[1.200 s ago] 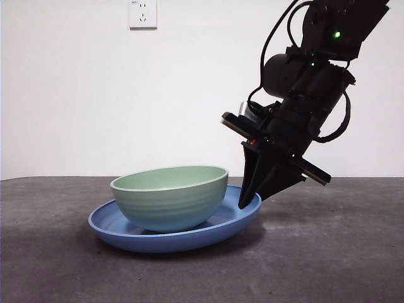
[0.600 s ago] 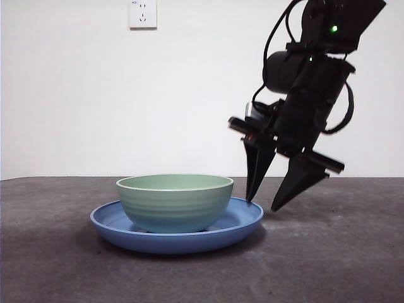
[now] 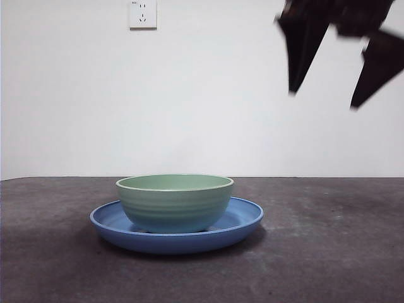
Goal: Place the green bowl on the blue plate
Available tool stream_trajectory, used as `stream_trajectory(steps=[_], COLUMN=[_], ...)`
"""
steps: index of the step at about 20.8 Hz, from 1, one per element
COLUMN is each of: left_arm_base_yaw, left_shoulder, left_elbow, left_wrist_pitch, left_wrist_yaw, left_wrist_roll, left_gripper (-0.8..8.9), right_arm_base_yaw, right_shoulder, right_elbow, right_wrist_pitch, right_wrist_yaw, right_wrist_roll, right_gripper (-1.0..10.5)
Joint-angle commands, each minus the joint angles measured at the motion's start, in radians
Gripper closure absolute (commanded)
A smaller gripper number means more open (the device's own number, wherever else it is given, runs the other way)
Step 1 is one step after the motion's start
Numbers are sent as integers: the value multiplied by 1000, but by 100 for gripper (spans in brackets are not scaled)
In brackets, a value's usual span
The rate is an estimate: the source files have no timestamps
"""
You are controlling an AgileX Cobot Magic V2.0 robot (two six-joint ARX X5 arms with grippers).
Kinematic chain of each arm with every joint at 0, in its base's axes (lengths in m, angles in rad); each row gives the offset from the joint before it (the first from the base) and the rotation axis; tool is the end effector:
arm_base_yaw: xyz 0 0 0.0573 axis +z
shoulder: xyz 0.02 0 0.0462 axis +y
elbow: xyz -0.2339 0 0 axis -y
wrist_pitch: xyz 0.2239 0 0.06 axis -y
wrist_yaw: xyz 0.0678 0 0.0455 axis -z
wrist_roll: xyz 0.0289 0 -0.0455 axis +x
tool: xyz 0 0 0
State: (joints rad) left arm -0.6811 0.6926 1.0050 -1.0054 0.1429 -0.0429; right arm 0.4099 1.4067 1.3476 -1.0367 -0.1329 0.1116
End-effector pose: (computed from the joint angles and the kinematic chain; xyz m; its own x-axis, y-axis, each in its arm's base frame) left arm 0.0819 -0.0717 0.3172 0.5019 -0.5901 -0.6323 0.6864 0.7166 -0.1239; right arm 0.2305 0.1043 0.2952 0.3629 0.3022 -0.8815 -0.3569 0.9189 0.1680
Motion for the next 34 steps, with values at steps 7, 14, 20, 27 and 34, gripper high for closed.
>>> stream_trajectory(steps=[7,14,20,27,34], left_arm_base_yaw=[-5,-5,-5,-5,-5], left_shoulder=[6,6,6,6,5], left_elbow=[10,10,10,10,10], left_wrist_pitch=[11,11,12,12,10], left_wrist_yaw=[-2,-2,-2,-2,-2], left_wrist_roll=[-2,1,1,2,1], left_gripper=[215,215,225,790,793], right_arm_base_yaw=[81,158,166,166,166], right_shoulder=[-265,-503,-624,-624,-624], right_elbow=[-19,-235,-363,-363,-363], right_wrist_pitch=[-110,-98,-14,12,16], right_wrist_yaw=[2,-28,-87,-89,-87], right_wrist_roll=[-54,-54,-33,-33,-33], right_gripper=[337,337,337,926,925])
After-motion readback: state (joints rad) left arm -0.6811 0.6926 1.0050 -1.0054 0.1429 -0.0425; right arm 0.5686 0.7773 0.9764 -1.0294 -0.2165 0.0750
